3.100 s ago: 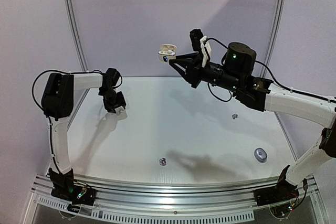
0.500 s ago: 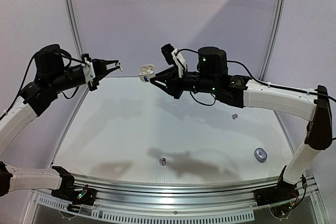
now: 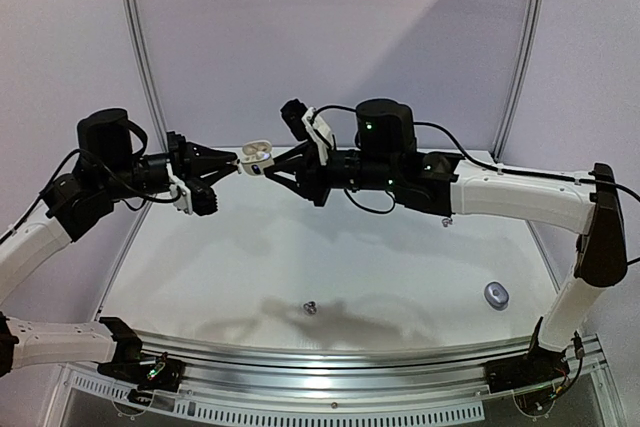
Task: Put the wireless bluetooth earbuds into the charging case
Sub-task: Reset both arms
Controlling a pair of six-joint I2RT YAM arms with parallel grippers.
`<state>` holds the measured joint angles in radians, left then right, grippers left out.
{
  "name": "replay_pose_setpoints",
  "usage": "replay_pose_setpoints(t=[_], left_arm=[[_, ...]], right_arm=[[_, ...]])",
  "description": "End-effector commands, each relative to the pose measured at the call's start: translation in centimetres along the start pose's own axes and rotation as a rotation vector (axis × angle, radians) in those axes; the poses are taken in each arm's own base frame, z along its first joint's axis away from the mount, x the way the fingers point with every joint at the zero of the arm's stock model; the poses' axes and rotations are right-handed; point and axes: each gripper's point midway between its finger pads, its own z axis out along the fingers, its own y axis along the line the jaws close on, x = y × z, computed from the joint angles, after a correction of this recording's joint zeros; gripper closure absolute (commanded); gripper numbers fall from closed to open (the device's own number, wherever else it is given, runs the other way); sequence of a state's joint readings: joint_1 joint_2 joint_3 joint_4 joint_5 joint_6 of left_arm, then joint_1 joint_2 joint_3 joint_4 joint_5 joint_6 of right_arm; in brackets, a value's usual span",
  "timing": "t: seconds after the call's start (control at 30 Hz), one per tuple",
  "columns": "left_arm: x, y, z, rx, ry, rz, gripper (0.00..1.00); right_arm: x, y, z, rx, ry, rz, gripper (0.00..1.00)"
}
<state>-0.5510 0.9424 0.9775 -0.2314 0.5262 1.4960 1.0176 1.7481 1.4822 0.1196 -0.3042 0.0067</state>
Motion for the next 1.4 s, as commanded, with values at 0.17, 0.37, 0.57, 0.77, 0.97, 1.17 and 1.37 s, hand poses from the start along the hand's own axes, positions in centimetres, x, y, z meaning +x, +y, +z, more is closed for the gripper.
replay_pose_setpoints(t=[0.17, 0.37, 0.57, 0.77, 0.97, 1.17, 1.37], left_arm=[[-0.5, 2.6, -0.5, -0.128, 0.035, 0.123, 1.0], [-0.2, 2.5, -0.3, -0.141, 0.049, 0.131, 1.0], [-0.1, 2.2, -0.2, -0.123, 0.052, 0.111, 1.0], [-0.3, 1.7, -0.1, -0.102, 0.038, 0.098, 1.0], [-0.4, 1.3, 0.0, -0.085, 0.029, 0.095, 1.0], [-0.3, 0.9, 0.1, -0.071, 0.031, 0.112, 1.0], [-0.5, 0.8, -0.1, -0.07, 0.026, 0.114, 1.0]], right_arm=[[-1.2, 1.5, 0.0, -0.029, -0.061, -0.125, 1.0], [-1.6, 1.8, 0.0, -0.033, -0.075, -0.148, 1.0], [-2.0, 1.8, -0.3, -0.026, -0.083, -0.159, 1.0], [-2.4, 2.0, -0.3, -0.017, -0.093, -0.177, 1.0], [-2.6, 2.3, -0.4, -0.019, -0.096, -0.194, 1.0], [-2.8, 2.6, -0.5, -0.022, -0.099, -0.203, 1.0], [-3.6, 2.2, -0.9, 0.01, -0.116, -0.219, 1.0]])
